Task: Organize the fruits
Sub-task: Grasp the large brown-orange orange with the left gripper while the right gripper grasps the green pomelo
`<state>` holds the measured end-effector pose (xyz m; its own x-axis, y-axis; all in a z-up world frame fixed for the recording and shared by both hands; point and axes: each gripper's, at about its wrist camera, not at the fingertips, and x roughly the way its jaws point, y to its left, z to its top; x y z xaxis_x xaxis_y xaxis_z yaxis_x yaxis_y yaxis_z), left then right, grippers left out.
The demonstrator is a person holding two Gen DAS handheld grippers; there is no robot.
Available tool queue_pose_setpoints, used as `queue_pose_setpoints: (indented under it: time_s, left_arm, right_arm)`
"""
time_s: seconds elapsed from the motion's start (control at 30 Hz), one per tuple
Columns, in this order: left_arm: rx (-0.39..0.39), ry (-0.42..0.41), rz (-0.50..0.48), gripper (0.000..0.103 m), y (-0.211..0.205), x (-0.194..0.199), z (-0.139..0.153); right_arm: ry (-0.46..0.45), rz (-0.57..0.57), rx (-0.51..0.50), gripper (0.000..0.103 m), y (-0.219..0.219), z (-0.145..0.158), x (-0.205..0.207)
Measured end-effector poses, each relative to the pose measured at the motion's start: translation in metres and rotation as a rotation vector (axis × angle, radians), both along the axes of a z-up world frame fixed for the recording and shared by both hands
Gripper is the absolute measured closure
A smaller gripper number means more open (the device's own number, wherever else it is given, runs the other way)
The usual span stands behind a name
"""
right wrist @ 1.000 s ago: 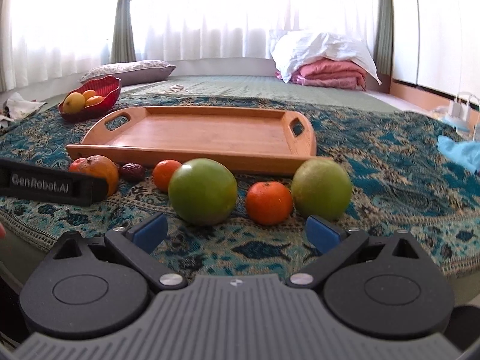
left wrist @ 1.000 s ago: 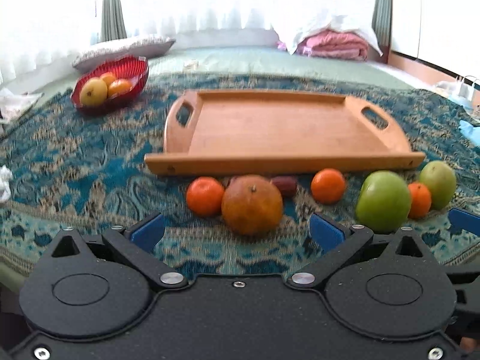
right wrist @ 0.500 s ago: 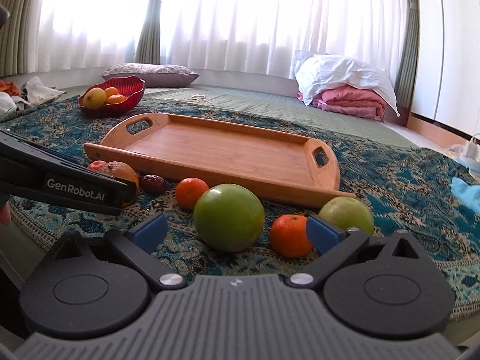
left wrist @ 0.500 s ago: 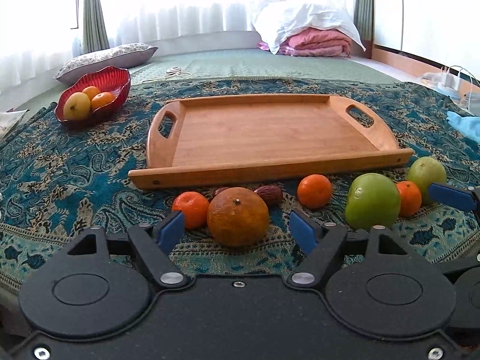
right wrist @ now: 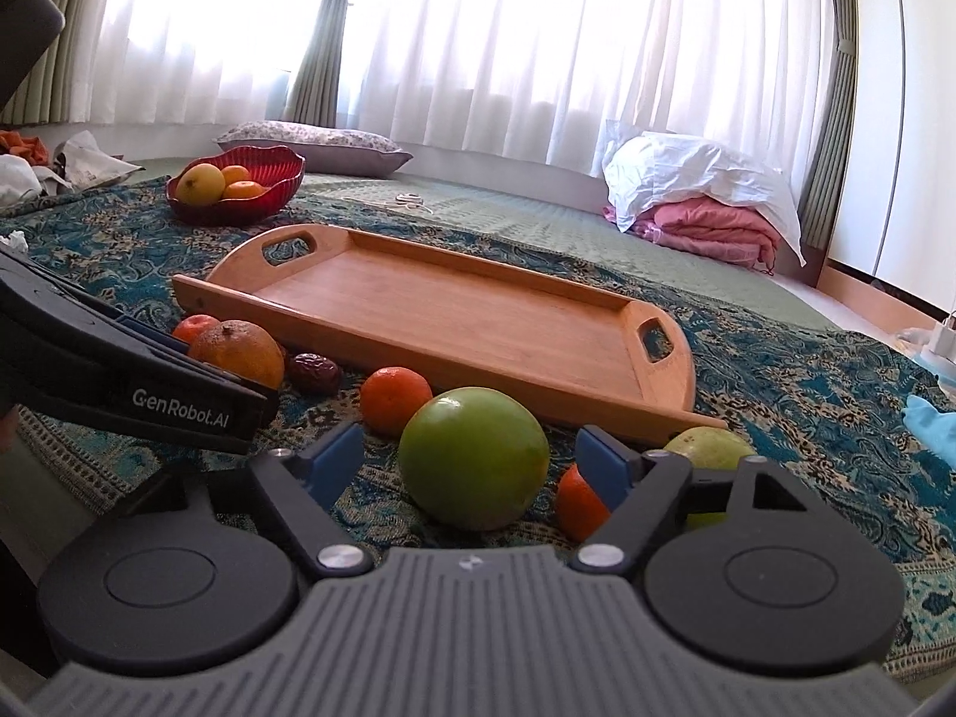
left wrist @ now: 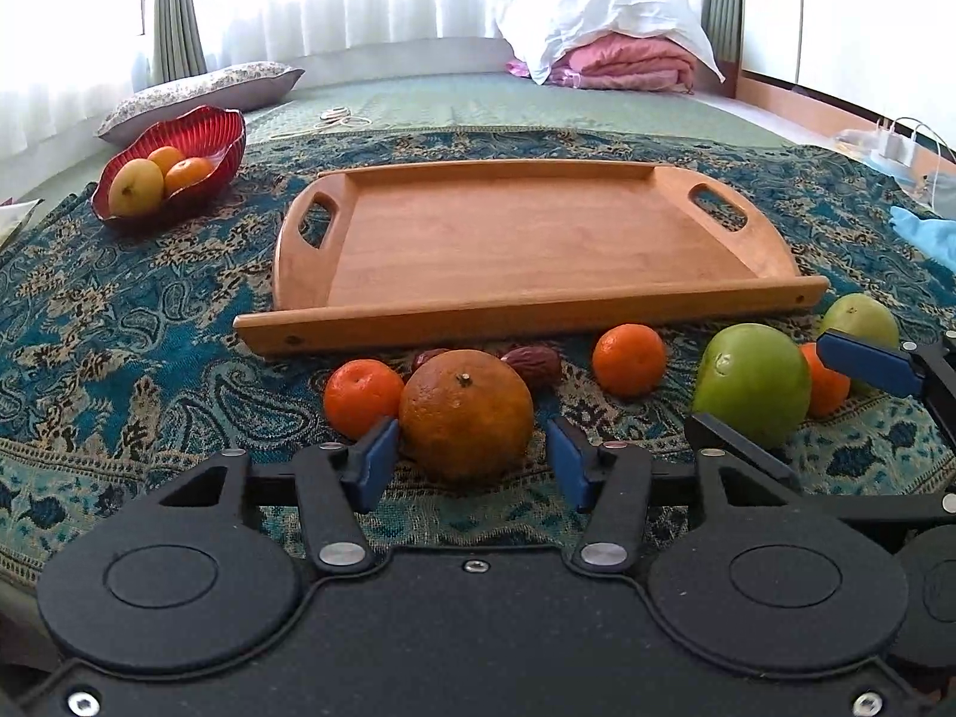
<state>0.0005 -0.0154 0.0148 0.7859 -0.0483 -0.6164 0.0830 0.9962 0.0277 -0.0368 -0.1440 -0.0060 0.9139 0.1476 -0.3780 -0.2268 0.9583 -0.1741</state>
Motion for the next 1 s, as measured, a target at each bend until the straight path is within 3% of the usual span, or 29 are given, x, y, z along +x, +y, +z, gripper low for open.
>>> queue_pose_setpoints:
  time_s: [0.63, 1.0]
  left_arm:
    - [0.012, -0.006, 0.011, 0.051, -0.003, 0.015, -0.007]
    - [0.013, -0.014, 0.009, 0.049, -0.004, 0.016, -0.008]
  right_arm:
    - [0.013, 0.011, -0.007, 0.017, 0.002, -0.007, 0.014]
    - [0.04, 0.009, -0.003, 0.025, 0.001, -0.011, 0.021]
